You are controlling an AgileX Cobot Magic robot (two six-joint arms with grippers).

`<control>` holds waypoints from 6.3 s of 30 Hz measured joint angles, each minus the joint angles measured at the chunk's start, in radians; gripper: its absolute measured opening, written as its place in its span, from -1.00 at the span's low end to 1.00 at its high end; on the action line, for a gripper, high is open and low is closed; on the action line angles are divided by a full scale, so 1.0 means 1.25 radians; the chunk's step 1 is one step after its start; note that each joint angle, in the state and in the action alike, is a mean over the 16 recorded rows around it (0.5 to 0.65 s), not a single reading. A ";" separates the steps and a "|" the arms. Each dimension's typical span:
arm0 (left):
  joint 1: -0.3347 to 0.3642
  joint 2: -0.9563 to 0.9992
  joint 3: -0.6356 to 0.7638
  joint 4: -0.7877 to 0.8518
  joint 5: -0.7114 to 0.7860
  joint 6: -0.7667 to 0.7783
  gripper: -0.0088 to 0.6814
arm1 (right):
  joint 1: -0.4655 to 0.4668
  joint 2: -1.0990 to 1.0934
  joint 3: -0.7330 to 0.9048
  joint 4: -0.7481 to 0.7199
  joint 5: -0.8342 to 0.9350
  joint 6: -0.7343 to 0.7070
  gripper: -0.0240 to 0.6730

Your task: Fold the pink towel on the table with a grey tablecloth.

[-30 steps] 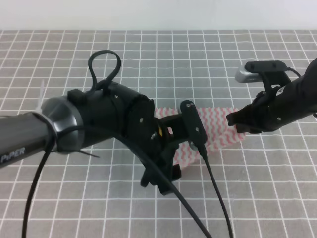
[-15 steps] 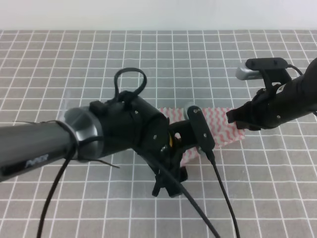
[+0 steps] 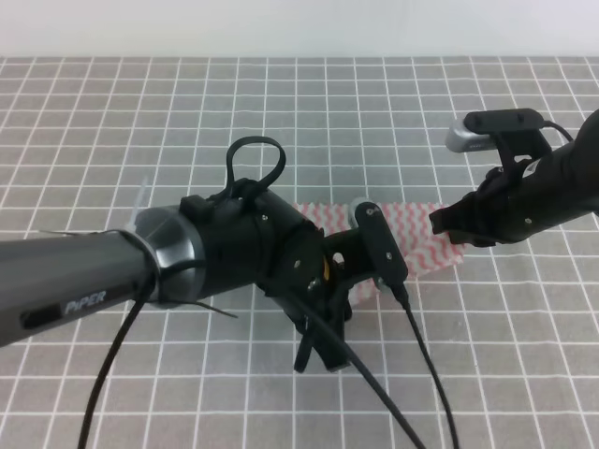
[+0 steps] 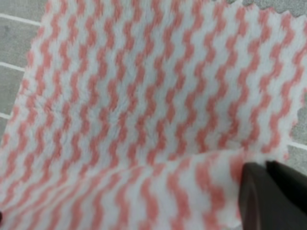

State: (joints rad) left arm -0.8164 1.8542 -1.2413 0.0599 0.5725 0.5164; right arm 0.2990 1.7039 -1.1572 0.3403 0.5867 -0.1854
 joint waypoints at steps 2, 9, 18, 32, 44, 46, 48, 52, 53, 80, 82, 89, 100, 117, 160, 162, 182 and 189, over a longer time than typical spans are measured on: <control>0.001 0.000 0.000 0.007 -0.010 -0.017 -0.70 | 0.000 -0.002 0.000 -0.003 0.001 0.000 -0.98; 0.016 0.003 0.000 0.033 -0.050 -0.077 -0.95 | 0.000 -0.003 0.000 -0.009 0.007 0.001 -0.98; 0.047 0.002 0.000 0.053 -0.109 -0.114 -0.98 | 0.000 -0.003 0.001 -0.010 0.012 0.001 -0.98; 0.071 0.013 0.000 0.052 -0.191 -0.137 -0.98 | 0.000 0.004 0.000 -0.011 0.002 0.001 -0.98; 0.078 0.046 -0.013 0.050 -0.215 -0.140 -0.98 | 0.000 0.039 0.000 -0.011 -0.007 0.000 -0.98; 0.081 0.054 -0.022 0.049 -0.212 -0.139 -0.98 | 0.000 0.046 0.000 -0.011 -0.011 0.001 -0.98; 0.084 0.061 -0.032 0.048 -0.209 -0.139 -0.98 | 0.000 0.051 0.000 -0.011 -0.017 0.001 -0.98; 0.091 0.075 -0.057 0.044 -0.199 -0.139 -0.98 | 0.000 0.056 0.000 -0.010 -0.031 0.001 -0.98; 0.094 0.078 -0.064 0.043 -0.196 -0.139 -0.98 | 0.000 0.058 0.000 -0.010 -0.036 0.001 -0.98; 0.120 0.128 -0.112 0.042 -0.221 -0.075 -0.98 | 0.000 0.099 0.000 -0.007 -0.152 0.001 -0.98; 0.122 0.129 -0.112 0.042 -0.225 -0.071 -0.98 | 0.000 0.098 0.000 -0.006 -0.160 0.001 -0.98; 0.127 0.130 -0.112 0.042 -0.237 -0.061 -0.98 | 0.000 0.096 0.000 -0.004 -0.178 0.001 -0.98; 0.128 0.151 -0.142 0.041 -0.232 -0.061 -0.98 | 0.000 0.097 0.000 -0.004 -0.199 0.001 -0.98; 0.151 0.194 -0.192 0.023 -0.213 -0.068 -0.98 | 0.000 0.113 0.000 -0.003 -0.238 0.002 -0.98; 0.156 0.212 -0.191 0.021 -0.285 -0.069 -0.84 | 0.000 0.126 0.001 -0.003 -0.296 -0.001 -0.46; 0.159 0.211 -0.191 0.020 -0.289 -0.069 -0.75 | 0.000 0.128 0.001 -0.003 -0.298 0.000 -0.40; 0.216 0.225 -0.191 0.022 -0.364 -0.074 -0.13 | 0.000 0.130 0.000 -0.002 -0.305 0.001 -0.60; 0.246 0.214 -0.191 0.021 -0.378 -0.074 -0.14 | 0.000 0.106 0.000 -0.001 -0.269 0.001 -0.86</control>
State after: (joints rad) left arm -0.5089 2.1215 -1.4806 0.0867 0.1005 0.4234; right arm 0.2990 1.8367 -1.1575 0.3389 0.2499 -0.1847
